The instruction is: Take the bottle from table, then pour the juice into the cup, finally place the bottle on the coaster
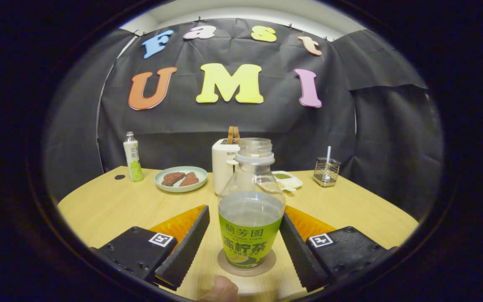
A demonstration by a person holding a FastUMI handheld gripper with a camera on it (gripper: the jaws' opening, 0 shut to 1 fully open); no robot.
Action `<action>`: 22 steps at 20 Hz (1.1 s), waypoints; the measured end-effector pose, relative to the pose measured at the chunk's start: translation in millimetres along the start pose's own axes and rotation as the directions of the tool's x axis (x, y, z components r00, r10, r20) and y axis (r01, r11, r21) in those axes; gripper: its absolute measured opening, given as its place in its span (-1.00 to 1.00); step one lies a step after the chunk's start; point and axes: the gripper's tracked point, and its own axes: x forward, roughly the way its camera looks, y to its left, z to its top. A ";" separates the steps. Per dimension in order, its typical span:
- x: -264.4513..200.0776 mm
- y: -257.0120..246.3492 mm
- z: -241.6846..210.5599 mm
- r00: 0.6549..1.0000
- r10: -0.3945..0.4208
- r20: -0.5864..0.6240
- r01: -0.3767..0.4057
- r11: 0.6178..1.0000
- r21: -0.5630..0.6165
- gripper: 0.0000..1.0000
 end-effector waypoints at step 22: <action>-195.8 -22.8 83.7 0.984 0.029 0.174 -0.034 0.999 0.025 1.00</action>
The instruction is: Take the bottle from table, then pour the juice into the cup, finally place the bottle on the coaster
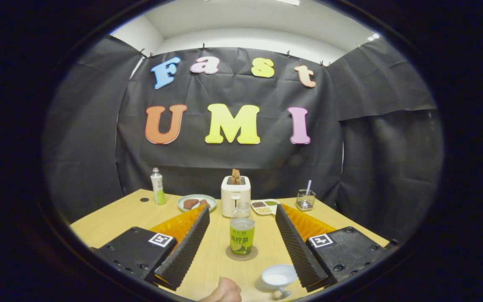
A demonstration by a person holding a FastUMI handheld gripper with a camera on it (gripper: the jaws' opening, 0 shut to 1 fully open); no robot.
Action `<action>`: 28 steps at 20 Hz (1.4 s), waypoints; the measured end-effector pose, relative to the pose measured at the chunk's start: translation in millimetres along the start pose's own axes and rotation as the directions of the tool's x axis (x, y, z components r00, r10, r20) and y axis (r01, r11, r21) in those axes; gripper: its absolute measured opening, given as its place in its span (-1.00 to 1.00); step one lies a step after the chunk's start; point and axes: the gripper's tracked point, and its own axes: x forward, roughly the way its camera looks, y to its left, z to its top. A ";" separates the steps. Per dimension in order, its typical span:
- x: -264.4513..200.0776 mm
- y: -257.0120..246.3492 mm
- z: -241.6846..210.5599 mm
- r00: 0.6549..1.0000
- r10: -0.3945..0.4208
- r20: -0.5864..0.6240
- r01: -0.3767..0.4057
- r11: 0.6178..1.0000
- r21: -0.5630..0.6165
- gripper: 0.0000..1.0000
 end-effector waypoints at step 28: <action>-172.3 -13.8 -34.3 0.999 0.041 0.006 -0.041 0.998 0.046 1.00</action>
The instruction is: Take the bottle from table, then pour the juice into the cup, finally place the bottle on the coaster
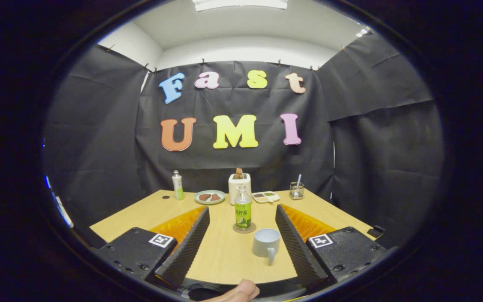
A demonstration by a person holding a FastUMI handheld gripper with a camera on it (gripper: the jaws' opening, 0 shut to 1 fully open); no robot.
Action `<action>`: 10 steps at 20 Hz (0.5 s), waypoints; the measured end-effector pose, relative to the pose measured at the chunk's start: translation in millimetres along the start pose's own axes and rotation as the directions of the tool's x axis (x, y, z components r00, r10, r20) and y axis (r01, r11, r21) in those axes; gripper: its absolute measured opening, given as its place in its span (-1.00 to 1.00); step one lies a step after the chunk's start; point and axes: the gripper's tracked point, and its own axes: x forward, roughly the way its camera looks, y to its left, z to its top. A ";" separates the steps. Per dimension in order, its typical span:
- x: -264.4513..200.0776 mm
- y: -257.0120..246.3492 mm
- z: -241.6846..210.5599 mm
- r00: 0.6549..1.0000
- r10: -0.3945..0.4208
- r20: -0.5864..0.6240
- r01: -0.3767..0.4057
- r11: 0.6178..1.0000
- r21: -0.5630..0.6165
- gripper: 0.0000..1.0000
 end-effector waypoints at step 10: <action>-12.0 15.0 11.1 0.998 -0.048 0.035 0.048 0.999 -0.025 1.00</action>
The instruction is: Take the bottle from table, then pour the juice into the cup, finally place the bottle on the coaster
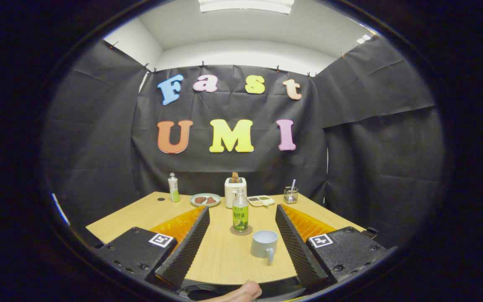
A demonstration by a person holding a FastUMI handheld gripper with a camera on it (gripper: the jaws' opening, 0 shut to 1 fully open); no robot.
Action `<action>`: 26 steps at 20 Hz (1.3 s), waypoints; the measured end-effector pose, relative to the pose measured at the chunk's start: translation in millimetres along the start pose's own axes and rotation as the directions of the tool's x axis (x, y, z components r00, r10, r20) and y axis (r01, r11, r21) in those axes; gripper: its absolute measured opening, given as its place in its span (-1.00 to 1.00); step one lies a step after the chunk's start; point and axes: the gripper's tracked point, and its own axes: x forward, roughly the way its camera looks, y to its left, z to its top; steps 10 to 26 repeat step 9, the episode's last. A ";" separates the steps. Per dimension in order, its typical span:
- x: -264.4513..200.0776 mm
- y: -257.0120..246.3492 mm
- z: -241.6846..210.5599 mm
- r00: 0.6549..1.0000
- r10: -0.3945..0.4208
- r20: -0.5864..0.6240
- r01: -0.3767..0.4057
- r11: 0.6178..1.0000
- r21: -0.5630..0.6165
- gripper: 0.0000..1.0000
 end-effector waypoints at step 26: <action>-4.3 3.1 7.8 0.998 -0.051 0.042 0.051 0.999 0.008 1.00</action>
